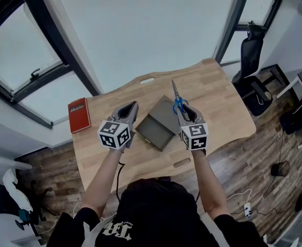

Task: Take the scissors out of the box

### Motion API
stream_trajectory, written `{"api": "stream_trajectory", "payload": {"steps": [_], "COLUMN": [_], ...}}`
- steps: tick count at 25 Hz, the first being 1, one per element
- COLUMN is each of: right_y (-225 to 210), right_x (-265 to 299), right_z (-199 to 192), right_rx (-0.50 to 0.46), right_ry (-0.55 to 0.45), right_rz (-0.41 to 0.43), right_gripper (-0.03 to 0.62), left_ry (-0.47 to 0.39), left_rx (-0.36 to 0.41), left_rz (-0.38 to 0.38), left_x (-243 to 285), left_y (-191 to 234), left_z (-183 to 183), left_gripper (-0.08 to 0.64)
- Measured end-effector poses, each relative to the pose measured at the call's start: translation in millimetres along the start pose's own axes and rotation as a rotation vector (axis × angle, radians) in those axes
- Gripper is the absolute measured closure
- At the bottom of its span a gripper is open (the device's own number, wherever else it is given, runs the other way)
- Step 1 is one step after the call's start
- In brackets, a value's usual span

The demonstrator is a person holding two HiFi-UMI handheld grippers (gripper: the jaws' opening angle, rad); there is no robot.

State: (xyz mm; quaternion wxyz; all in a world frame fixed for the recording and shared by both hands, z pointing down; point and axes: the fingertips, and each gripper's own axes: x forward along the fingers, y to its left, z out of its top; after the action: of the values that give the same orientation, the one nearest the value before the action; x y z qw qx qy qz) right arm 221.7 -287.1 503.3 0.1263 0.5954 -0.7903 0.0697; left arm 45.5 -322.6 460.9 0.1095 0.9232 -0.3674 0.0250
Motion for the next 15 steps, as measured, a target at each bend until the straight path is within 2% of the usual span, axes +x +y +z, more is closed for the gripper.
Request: {"api": "stream_trajectory", "payload": {"steps": [15], "right_y": [-2.6], "right_x": [-10.3], "right_z": [-6.2], "right_rx": [0.007], "right_ry": [0.009], "right_rz": [-0.011], "right_gripper": [0.505], "left_ry": [0.006], "left_rx": [-0.009], "left_rz": [-0.019], "left_x": [0.7], "left_y": [-9.1], "left_z": [-5.5], "left_gripper": [0.557]}}
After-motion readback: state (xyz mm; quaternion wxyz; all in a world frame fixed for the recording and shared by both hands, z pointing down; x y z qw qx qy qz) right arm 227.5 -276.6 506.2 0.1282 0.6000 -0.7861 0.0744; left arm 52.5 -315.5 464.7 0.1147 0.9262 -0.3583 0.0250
